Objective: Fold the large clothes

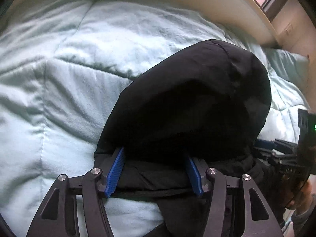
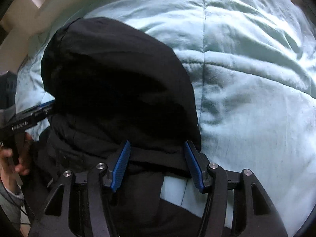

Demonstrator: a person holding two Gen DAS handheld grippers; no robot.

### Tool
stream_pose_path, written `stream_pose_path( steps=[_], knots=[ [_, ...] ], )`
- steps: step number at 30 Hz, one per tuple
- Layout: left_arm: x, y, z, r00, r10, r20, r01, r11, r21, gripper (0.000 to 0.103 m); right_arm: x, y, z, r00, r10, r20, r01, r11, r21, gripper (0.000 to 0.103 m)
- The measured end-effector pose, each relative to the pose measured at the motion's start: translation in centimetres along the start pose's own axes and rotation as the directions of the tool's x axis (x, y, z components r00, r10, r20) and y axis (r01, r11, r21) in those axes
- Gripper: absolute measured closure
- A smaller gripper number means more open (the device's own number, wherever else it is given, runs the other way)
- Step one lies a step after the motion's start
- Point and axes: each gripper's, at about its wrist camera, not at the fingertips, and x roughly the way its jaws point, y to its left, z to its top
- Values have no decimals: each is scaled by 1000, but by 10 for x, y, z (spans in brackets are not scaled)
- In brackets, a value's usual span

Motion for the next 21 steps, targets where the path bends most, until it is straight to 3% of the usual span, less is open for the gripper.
stream_pose_path(
  steps=[5,7,9,12,14,17,20,21],
  knots=[
    [-54,4,3,995,-58,80,54,997,53,42,-41,-9,2,996,84,28,-82,994,-68,41],
    [-77,12,10,989,-81,125,72,995,69,41,-59,-17,7,993,100,68,-94,992,-85,29],
    [-83,32,26,989,-99,111,92,993,68,35,-70,-27,13,990,101,95,-91,991,-102,21],
    [-74,56,51,991,-118,60,115,992,57,35,-61,-41,31,984,169,57,-162,981,-110,21],
    [-64,61,59,978,-208,-8,208,977,34,35,-48,-48,49,974,226,17,-224,971,-84,21],
    [-37,65,65,938,-331,-104,333,943,-1,35,-33,-52,68,955,297,-5,-297,952,-70,21],
    [-9,59,64,909,-381,-168,384,923,-16,35,-11,-54,83,936,350,-46,-352,934,-67,21],
    [-1,56,64,908,-380,-177,382,924,-25,35,-4,-57,86,923,380,-63,-383,922,-55,21]
  ],
)
